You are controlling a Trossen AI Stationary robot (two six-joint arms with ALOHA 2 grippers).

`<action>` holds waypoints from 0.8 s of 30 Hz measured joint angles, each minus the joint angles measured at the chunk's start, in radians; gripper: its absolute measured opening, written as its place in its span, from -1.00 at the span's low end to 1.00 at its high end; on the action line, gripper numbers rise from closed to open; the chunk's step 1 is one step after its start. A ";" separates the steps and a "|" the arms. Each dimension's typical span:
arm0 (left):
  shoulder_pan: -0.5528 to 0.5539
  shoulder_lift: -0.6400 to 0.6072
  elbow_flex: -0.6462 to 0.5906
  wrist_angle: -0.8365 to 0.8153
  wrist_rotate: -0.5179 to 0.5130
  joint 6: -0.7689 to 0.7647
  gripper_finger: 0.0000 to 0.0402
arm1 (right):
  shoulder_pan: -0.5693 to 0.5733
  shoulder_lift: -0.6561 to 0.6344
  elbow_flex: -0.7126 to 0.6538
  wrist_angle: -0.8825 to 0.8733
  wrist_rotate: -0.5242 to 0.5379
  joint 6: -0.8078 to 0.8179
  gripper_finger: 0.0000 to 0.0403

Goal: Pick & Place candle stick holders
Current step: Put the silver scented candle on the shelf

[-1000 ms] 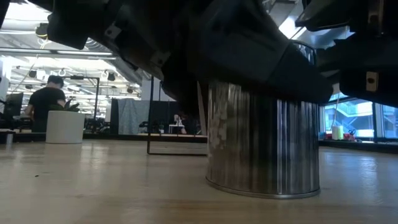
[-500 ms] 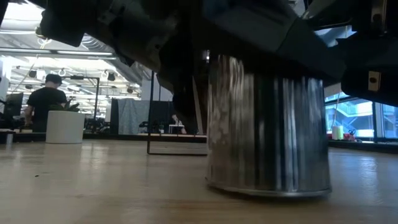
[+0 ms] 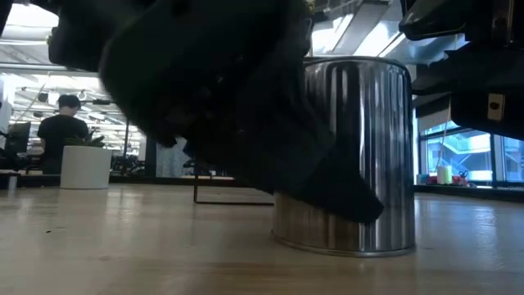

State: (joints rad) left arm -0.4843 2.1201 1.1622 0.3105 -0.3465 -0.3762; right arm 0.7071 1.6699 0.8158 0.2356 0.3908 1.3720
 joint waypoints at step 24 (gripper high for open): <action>0.037 -0.002 0.000 0.076 0.020 -0.031 0.99 | -0.044 0.000 -0.001 0.005 -0.008 -0.026 -0.13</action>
State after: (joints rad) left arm -0.4469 2.1178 1.1625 0.3862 -0.3267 -0.4076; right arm 0.6628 1.6695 0.8146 0.2405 0.3833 1.3461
